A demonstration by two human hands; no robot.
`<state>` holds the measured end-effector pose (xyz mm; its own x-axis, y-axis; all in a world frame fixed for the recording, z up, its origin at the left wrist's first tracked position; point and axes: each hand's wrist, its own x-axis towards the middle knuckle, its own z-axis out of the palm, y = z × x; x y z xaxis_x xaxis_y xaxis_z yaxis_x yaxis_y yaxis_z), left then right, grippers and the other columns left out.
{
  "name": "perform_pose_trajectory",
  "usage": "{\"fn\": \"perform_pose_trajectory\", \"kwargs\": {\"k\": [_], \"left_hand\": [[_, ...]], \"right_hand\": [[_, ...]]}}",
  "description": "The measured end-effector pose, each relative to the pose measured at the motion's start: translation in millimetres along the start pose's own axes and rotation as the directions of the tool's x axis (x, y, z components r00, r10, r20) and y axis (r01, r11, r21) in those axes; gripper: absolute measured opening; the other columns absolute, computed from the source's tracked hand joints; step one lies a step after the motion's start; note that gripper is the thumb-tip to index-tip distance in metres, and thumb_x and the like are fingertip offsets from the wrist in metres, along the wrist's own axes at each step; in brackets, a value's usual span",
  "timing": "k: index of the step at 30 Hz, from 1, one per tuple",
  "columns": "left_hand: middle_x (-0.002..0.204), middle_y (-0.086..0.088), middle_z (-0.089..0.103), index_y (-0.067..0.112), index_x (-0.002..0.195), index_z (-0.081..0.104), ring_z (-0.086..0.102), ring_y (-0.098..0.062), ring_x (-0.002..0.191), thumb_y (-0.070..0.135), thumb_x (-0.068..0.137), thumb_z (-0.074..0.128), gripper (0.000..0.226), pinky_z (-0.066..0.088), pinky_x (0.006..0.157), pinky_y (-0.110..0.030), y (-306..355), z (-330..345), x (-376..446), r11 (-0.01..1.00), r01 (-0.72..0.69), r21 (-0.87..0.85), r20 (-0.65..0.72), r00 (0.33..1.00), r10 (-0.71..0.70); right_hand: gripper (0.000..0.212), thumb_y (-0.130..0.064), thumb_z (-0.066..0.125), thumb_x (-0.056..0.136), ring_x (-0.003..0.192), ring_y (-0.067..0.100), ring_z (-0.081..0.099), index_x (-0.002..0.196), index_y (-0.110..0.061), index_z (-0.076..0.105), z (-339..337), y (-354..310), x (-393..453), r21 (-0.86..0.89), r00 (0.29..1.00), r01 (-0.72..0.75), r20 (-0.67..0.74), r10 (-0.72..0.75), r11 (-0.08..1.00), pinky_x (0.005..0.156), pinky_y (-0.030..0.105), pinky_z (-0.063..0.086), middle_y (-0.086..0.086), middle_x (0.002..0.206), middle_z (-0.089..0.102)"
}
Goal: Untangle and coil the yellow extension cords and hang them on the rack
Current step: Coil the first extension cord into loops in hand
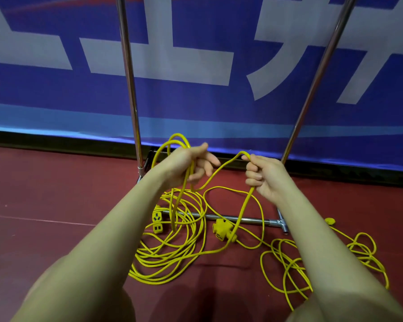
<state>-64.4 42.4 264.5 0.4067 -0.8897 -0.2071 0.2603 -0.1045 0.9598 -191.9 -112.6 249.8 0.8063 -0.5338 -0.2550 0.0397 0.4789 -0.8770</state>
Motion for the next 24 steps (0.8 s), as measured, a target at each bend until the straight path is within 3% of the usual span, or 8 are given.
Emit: {"fn": "perform_pose_trajectory", "kwargs": {"k": [3,5,8,12,14,18,21,24], "left_hand": [[0.072,-0.011,0.071,0.001,0.095,0.061,0.062,-0.014,0.050,0.024,0.103,0.028,0.041,0.043,0.037,-0.019,-7.7,6.8,-2.2,0.987,0.111,0.117,0.095,0.988,-0.122],[0.089,-0.013,0.072,0.001,0.102,0.060,0.070,-0.019,0.076,0.018,0.102,0.030,0.035,0.057,0.060,-0.026,-14.0,10.7,-2.3,0.983,0.149,0.102,0.154,0.974,-0.164],[0.102,-0.011,0.071,0.002,0.109,0.060,0.068,-0.021,0.095,0.012,0.101,0.033,0.031,0.053,0.085,-0.032,-24.7,16.5,0.1,0.982,0.150,0.110,0.244,0.954,-0.173],[0.112,-0.010,0.069,0.004,0.115,0.057,0.067,-0.020,0.101,0.013,0.099,0.035,0.029,0.054,0.081,-0.027,-28.5,24.7,2.2,0.983,0.151,0.109,0.356,0.917,-0.180],[0.103,-0.005,0.072,0.008,0.113,0.057,0.068,-0.017,0.097,0.013,0.099,0.035,0.026,0.052,0.080,-0.024,-28.7,29.3,2.8,0.985,0.115,0.128,0.403,0.901,-0.158],[0.075,0.000,0.068,0.007,0.098,0.054,0.069,-0.014,0.071,0.003,0.094,0.046,0.010,0.056,0.071,-0.026,-32.7,36.8,6.3,0.997,0.024,0.072,0.387,0.921,-0.050],[0.068,-0.001,0.065,0.007,0.091,0.050,0.068,-0.013,0.064,-0.002,0.095,0.040,0.014,0.057,0.063,-0.025,-28.1,37.4,9.1,0.995,-0.066,-0.078,0.259,0.962,0.084],[0.070,-0.003,0.069,0.009,0.087,0.050,0.071,-0.016,0.070,-0.002,0.096,0.035,0.020,0.059,0.067,-0.029,-19.6,34.1,13.0,0.930,-0.148,-0.337,0.063,0.982,0.179]], "right_hand": [[0.024,-0.012,0.036,0.101,0.030,0.001,0.024,0.090,-0.001,0.054,1.5,-6.3,-0.9,0.168,0.996,-0.090,0.003,0.091,0.982,0.030,0.012,0.017,-0.005,0.046,0.035],[0.026,-0.014,0.034,0.101,0.028,0.002,0.025,0.087,-0.001,0.052,2.3,-9.6,-1.5,0.331,0.985,-0.171,0.052,0.163,0.928,0.029,0.012,0.016,-0.005,0.044,0.034],[0.027,-0.014,0.031,0.102,0.027,0.004,0.027,0.084,-0.002,0.048,3.5,-14.1,-0.7,0.503,0.981,-0.191,0.103,0.161,0.843,0.029,0.013,0.018,-0.003,0.043,0.034],[0.023,-0.012,0.030,0.102,0.029,0.006,0.029,0.088,-0.003,0.045,7.4,-17.9,0.0,0.594,0.993,-0.120,0.082,0.088,0.796,0.030,0.015,0.022,-0.001,0.044,0.037],[0.021,-0.011,0.031,0.102,0.031,0.007,0.031,0.088,-0.003,0.045,9.5,-18.1,-0.3,0.582,0.996,-0.086,0.066,0.058,0.809,0.032,0.016,0.025,-0.001,0.046,0.038],[0.022,-0.011,0.034,0.101,0.045,0.011,0.045,0.087,-0.003,0.049,9.3,-19.7,-0.2,0.514,0.999,-0.031,0.042,0.011,0.857,0.040,0.018,0.040,0.003,0.057,0.047],[0.025,-0.020,0.036,0.102,0.071,0.016,0.057,0.089,-0.007,0.053,2.2,-18.8,0.6,0.253,0.999,0.018,-0.033,-0.010,0.967,0.060,0.022,0.049,0.007,0.079,0.058],[0.025,-0.021,0.037,0.101,0.067,0.015,0.061,0.089,-0.009,0.055,-4.0,-12.6,-0.7,0.039,0.999,-0.001,-0.054,0.003,0.999,0.059,0.021,0.046,0.005,0.075,0.063]]}}
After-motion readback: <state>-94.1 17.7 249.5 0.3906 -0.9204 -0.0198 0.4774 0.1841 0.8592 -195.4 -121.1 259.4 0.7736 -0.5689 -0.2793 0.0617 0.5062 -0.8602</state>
